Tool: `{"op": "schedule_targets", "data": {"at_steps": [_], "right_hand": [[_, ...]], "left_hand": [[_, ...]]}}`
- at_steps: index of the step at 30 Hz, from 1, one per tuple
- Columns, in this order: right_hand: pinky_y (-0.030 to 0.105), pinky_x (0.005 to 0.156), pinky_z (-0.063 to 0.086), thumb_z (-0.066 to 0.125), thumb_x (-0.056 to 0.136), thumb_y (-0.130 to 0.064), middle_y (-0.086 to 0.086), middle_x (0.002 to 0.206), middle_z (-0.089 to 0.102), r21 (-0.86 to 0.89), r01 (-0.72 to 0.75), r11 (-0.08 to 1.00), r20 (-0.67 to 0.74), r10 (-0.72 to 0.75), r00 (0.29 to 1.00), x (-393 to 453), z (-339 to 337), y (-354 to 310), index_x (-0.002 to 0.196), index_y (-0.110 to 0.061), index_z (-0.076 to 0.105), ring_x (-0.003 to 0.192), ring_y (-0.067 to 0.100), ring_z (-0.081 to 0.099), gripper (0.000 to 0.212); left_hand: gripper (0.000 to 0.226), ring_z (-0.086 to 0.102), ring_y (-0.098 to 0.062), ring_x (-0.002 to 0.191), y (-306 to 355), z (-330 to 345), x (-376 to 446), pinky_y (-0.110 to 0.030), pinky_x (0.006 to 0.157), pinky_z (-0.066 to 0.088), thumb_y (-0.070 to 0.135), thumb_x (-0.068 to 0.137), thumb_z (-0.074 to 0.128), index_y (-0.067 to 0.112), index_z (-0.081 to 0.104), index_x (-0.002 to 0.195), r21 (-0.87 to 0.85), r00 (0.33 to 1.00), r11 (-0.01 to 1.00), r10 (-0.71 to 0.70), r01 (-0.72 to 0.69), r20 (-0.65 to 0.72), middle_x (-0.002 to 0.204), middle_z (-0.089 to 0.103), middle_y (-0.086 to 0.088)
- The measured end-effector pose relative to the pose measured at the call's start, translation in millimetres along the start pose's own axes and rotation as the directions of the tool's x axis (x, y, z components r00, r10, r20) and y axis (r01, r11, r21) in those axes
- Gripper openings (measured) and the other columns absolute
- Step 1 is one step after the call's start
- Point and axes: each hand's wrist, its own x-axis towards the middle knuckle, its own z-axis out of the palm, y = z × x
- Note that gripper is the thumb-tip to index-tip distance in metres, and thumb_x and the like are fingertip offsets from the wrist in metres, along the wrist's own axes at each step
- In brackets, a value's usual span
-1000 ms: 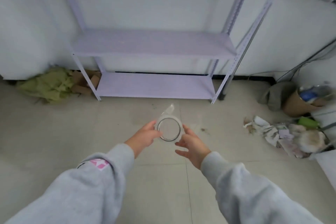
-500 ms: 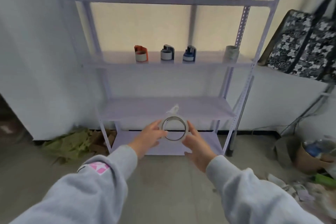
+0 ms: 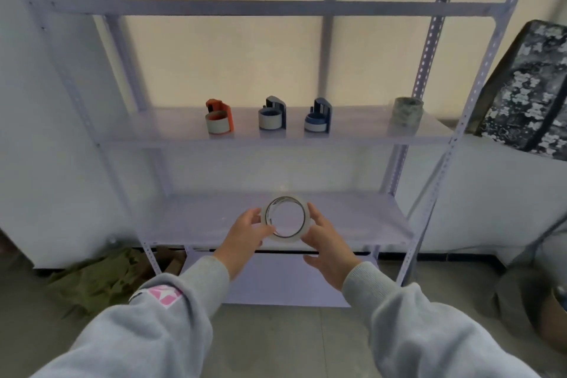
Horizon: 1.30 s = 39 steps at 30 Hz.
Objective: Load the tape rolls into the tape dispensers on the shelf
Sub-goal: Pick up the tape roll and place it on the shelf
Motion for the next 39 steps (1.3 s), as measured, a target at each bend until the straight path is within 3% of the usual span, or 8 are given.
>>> {"op": "schedule_targets", "data": {"at_steps": [5, 15, 19, 21, 26, 31, 35, 39], "right_hand": [[0.048, 0.105, 0.035, 0.051, 0.076, -0.019, -0.005, 0.144, 0.042, -0.003, 0.015, 1.000, 0.081, -0.015, 0.997, 72.6, 4.3, -39.5, 0.141, -0.050, 0.031, 0.127, 0.018, 0.046, 0.075], [0.042, 0.104, 0.040, 0.048, 0.079, 0.007, -0.013, 0.143, 0.033, -0.059, 0.177, 0.982, 0.138, -0.168, 0.976, 210.0, 105.9, -107.7, 0.139, -0.054, 0.034, 0.119, 0.023, 0.048, 0.086], [0.028, 0.086, 0.048, 0.043, 0.082, 0.014, -0.023, 0.130, 0.044, -0.069, 0.292, 0.954, 0.168, -0.277, 0.946, 267.8, 174.0, -128.3, 0.136, -0.052, 0.034, 0.116, 0.016, 0.051, 0.086], [0.027, 0.079, 0.048, 0.042, 0.082, 0.015, -0.012, 0.139, 0.042, -0.091, 0.315, 0.945, 0.170, -0.297, 0.940, 301.8, 212.6, -135.0, 0.145, -0.044, 0.027, 0.104, 0.016, 0.054, 0.088], [0.036, 0.102, 0.042, 0.049, 0.079, 0.012, -0.007, 0.149, 0.029, -0.169, 0.253, 0.953, 0.184, -0.222, 0.958, 383.8, 293.3, -138.2, 0.150, -0.039, 0.013, 0.133, 0.025, 0.040, 0.095], [0.016, 0.067, 0.048, 0.047, 0.084, 0.012, -0.009, 0.131, 0.046, -0.207, 0.132, 0.969, 0.203, -0.090, 0.975, 431.0, 318.7, -133.8, 0.152, -0.034, 0.007, 0.103, 0.007, 0.054, 0.091], [0.006, 0.067, 0.046, 0.048, 0.085, 0.011, -0.014, 0.128, 0.044, -0.236, 0.112, 0.965, 0.180, -0.070, 0.981, 453.8, 316.1, -131.3, 0.152, -0.027, 0.010, 0.090, -0.007, 0.047, 0.086], [0.019, 0.077, 0.053, 0.052, 0.082, 0.012, -0.005, 0.117, 0.057, -0.258, 0.112, 0.960, 0.165, -0.070, 0.984, 463.3, 308.4, -127.6, 0.148, -0.024, 0.025, 0.100, 0.006, 0.057, 0.079]], "left_hand": [[0.058, 0.048, -0.021, 0.123, 28.1, -13.9, 57.3, -0.041, 0.106, 0.041, 0.017, 0.089, 0.061, 0.017, 0.037, 0.142, -0.054, 0.987, 0.995, 0.070, -0.079, -0.145, 0.135, 0.046, -0.003], [0.041, 0.057, -0.014, 0.114, 59.4, -121.1, 177.5, -0.025, 0.088, 0.046, 0.019, 0.085, 0.060, 0.028, 0.055, 0.125, -0.053, 0.900, 0.944, 0.292, -0.325, -0.324, 0.131, 0.054, 0.002], [0.035, 0.057, -0.014, 0.110, 72.4, -193.1, 239.5, -0.026, 0.088, 0.047, 0.019, 0.088, 0.058, 0.026, 0.059, 0.122, -0.059, 0.814, 0.898, 0.366, -0.436, -0.451, 0.125, 0.056, 0.001], [0.030, 0.058, -0.016, 0.105, 74.1, -232.7, 271.1, -0.025, 0.087, 0.047, 0.016, 0.090, 0.057, 0.031, 0.058, 0.116, -0.066, 0.780, 0.888, 0.363, -0.456, -0.509, 0.122, 0.057, 0.000], [0.032, 0.059, -0.017, 0.106, 66.2, -319.2, 342.4, -0.035, 0.095, 0.049, 0.020, 0.088, 0.059, 0.029, 0.060, 0.119, -0.105, 0.785, 0.913, 0.277, -0.395, -0.554, 0.124, 0.059, -0.003], [0.039, 0.061, -0.019, 0.106, 51.2, -356.2, 394.1, -0.045, 0.100, 0.048, 0.025, 0.085, 0.059, 0.016, 0.062, 0.123, -0.112, 0.821, 0.956, 0.169, -0.271, -0.545, 0.116, 0.062, -0.001], [0.029, 0.062, -0.022, 0.106, 44.5, -358.6, 416.0, -0.046, 0.097, 0.050, 0.029, 0.087, 0.061, 0.018, 0.068, 0.114, -0.107, 0.841, 0.973, 0.119, -0.206, -0.528, 0.105, 0.065, 0.002], [0.012, 0.066, -0.021, 0.091, 42.5, -353.2, 421.8, -0.046, 0.088, 0.055, 0.040, 0.086, 0.063, 0.030, 0.065, 0.080, -0.041, 0.855, 0.986, 0.117, -0.159, -0.505, 0.088, 0.068, 0.010]]}}
